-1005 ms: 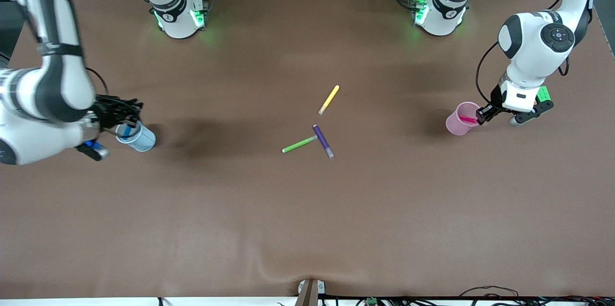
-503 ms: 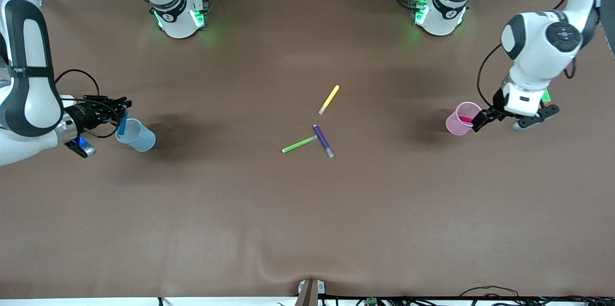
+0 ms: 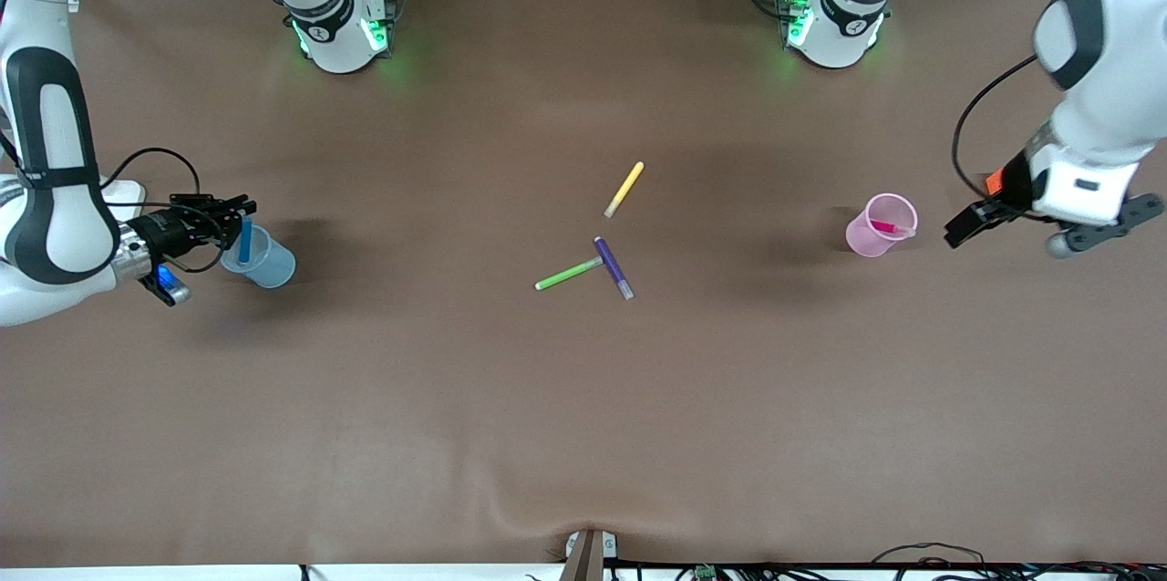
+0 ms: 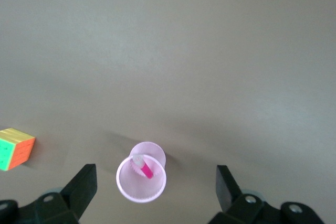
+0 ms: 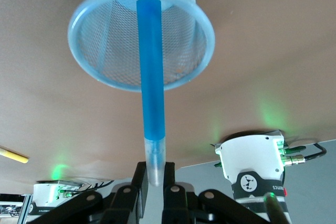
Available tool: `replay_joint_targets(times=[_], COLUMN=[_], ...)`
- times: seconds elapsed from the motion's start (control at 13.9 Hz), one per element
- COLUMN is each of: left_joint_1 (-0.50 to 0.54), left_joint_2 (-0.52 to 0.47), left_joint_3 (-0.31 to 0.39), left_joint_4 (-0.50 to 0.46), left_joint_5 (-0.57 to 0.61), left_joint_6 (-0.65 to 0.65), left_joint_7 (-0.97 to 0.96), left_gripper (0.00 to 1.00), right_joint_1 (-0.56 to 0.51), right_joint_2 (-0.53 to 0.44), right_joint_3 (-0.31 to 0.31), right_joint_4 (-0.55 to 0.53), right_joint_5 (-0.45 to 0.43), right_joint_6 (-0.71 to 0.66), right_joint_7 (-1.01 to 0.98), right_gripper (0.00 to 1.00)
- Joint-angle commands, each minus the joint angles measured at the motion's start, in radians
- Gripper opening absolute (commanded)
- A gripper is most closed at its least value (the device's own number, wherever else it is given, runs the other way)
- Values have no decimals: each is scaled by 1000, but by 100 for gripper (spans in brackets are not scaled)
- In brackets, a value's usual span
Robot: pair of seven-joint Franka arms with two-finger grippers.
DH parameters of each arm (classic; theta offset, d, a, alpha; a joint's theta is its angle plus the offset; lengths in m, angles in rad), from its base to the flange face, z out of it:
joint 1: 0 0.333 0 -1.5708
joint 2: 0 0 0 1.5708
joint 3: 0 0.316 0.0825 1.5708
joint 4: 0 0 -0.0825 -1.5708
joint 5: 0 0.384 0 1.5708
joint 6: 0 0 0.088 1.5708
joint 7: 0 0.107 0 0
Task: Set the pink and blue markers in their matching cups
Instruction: 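Release the blue marker into the blue cup and raise the right gripper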
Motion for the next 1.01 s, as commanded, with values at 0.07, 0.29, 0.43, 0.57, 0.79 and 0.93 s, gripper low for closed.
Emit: replay_joint_targets(times=[0.07,0.29,0.43,0.57,0.79,0.93], left_joint_1=[2,5,-1,4,4,7], left_joint_2=[29,30,29,29,22,22], left_joint_3=[-41,-41,-43,-49,-49,-47], left_joint_4=[147,225,271,320,365,391], left_joint_5=[-1,-1,-1,-2,-2,-2], left_joint_6=[-127,-220,-288,-377,-469,-501], left_joint_7=[1,25,79,117,153,155], left_gripper=[100,100,100,100,100,100], right_joint_1=[-12,-4,-4,8,66,97], right_joint_2=[1,-5,-5,-5,-8,-8], right_joint_3=[19,22,23,28,28,26], right_joint_4=[11,54,160,266,396,505], right_joint_5=[19,16,17,17,1,-42], right_joint_6=[4,-23,-111,-161,-209,-250], right_joint_7=[-12,3,4,-1,-7,-12], right_gripper=[100,100,100,100,100,100])
